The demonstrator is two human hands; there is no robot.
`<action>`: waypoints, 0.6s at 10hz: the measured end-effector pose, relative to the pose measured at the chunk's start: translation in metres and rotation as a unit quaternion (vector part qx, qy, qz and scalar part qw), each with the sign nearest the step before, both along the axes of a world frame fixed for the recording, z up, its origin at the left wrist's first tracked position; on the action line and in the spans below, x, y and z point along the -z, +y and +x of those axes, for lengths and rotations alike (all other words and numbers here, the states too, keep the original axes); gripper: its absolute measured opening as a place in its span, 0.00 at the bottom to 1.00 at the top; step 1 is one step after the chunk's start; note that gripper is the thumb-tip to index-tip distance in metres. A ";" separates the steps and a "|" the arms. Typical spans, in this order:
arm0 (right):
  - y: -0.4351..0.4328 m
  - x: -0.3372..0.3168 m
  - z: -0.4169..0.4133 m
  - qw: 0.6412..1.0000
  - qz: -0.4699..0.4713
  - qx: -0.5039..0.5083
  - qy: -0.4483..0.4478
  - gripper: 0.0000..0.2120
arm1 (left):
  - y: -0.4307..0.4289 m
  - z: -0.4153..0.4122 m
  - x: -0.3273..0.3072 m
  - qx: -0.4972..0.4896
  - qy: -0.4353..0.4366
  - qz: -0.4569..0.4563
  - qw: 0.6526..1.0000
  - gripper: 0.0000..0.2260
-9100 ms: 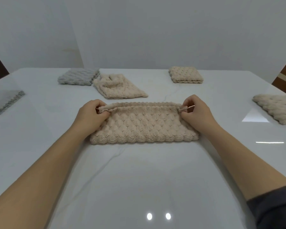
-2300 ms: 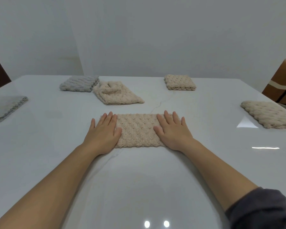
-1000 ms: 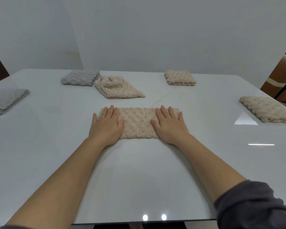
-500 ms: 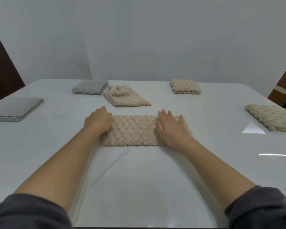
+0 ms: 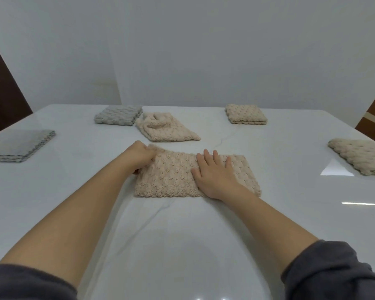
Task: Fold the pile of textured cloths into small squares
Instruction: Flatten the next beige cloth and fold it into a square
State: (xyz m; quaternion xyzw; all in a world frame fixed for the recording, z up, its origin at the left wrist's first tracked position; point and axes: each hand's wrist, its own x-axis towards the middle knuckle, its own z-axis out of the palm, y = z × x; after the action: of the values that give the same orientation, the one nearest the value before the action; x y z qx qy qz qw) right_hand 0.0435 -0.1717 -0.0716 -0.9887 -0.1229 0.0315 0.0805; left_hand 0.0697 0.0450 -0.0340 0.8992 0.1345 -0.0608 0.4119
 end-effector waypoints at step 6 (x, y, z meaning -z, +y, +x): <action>0.036 -0.004 -0.008 0.999 0.023 -0.023 0.023 0.29 | 0.043 -0.034 -0.019 -0.080 0.087 -0.235 0.965 0.15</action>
State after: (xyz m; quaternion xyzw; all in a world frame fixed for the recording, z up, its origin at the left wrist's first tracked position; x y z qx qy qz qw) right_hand 0.0356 -0.1354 -0.0672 -0.9824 -0.1447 0.0533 0.1054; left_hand 0.0358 0.0877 -0.0146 0.7545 0.2227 -0.1355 0.6023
